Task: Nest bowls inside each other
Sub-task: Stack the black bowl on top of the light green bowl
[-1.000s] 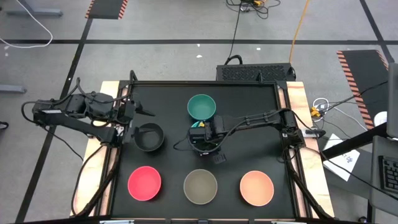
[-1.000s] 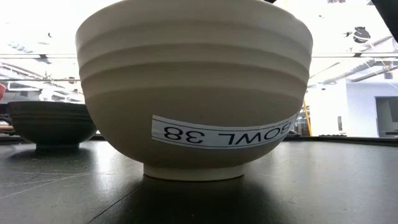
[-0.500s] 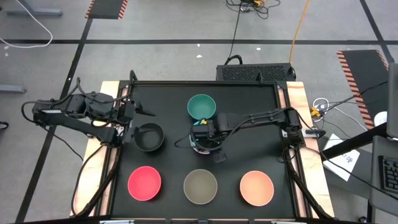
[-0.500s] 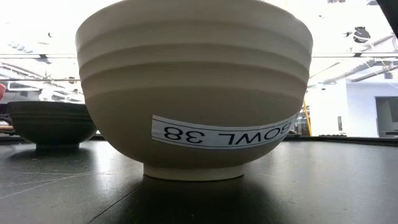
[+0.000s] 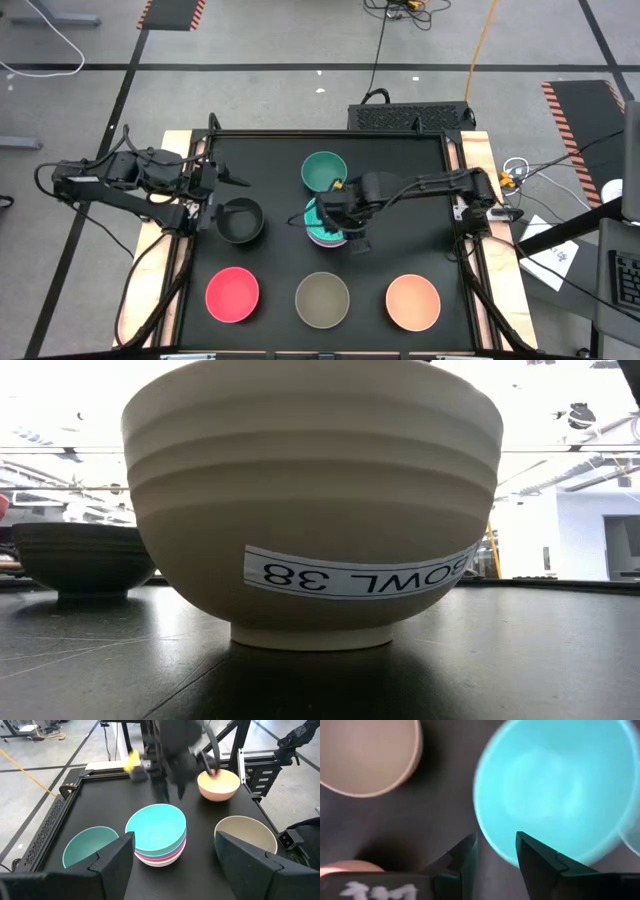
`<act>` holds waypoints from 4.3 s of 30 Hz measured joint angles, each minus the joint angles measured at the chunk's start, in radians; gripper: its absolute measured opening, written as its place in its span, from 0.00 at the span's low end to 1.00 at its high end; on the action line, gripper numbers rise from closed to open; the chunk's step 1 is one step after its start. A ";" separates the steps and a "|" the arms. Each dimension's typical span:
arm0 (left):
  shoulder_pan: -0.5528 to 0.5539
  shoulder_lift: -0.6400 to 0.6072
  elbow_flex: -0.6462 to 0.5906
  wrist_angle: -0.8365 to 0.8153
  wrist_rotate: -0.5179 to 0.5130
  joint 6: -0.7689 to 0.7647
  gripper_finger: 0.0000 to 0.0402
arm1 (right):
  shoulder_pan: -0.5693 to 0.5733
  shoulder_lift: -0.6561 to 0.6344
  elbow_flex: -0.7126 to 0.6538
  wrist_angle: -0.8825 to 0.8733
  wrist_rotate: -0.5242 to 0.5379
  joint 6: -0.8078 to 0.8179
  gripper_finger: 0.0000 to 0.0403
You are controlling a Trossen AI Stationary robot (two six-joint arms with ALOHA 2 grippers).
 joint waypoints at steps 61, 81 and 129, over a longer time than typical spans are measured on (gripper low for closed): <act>0.022 0.111 -0.293 -0.394 0.086 -0.441 0.70 | 0.048 -0.751 -0.728 0.775 0.221 -0.007 0.32; 0.123 0.160 -0.293 -0.299 0.208 -0.303 0.70 | 0.048 -0.751 -0.728 0.766 0.221 0.031 0.32; 0.177 0.316 -0.438 -0.054 0.257 -0.362 0.70 | 0.050 -0.751 -0.727 0.758 0.220 0.061 0.32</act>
